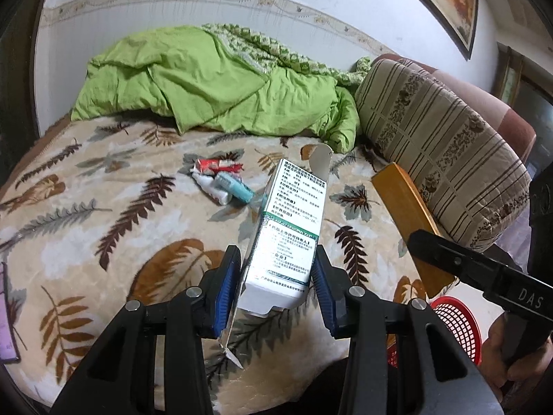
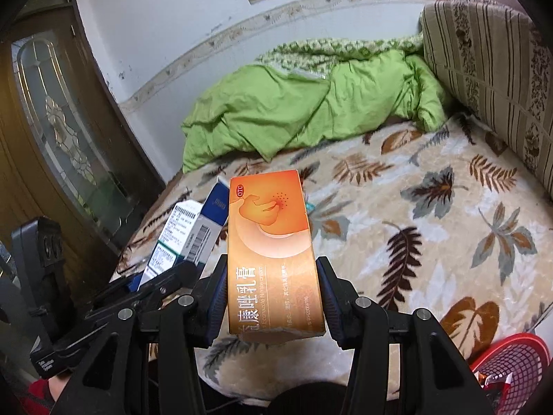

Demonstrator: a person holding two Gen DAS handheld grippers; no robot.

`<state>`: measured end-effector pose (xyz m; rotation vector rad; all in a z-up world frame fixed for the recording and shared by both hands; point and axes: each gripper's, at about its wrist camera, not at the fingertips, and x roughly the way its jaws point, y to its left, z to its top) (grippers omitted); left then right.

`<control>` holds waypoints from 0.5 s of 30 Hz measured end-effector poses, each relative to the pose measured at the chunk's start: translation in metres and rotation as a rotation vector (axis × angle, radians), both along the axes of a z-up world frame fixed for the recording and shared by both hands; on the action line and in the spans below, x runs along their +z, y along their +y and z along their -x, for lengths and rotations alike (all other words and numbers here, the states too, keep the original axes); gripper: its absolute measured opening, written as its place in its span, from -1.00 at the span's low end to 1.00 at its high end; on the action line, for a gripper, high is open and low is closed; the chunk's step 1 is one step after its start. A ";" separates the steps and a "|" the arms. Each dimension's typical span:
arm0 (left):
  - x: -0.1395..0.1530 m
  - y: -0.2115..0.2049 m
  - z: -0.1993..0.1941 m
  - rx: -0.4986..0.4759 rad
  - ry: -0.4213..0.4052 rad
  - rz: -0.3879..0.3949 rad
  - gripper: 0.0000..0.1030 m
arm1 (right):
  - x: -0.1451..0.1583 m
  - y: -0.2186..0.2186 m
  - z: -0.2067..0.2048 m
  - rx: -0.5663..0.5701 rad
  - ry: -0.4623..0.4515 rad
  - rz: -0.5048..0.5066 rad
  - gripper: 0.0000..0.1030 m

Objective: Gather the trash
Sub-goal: 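Carry both boxes over the red wastebasket and open both grippers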

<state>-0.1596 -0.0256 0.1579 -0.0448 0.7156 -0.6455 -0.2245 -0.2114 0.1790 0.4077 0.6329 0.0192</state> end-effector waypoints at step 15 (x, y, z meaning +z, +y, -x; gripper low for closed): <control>-0.025 -0.078 0.026 -0.264 0.056 -0.050 -0.22 | -0.037 -0.072 0.064 -0.190 0.104 -0.077 0.00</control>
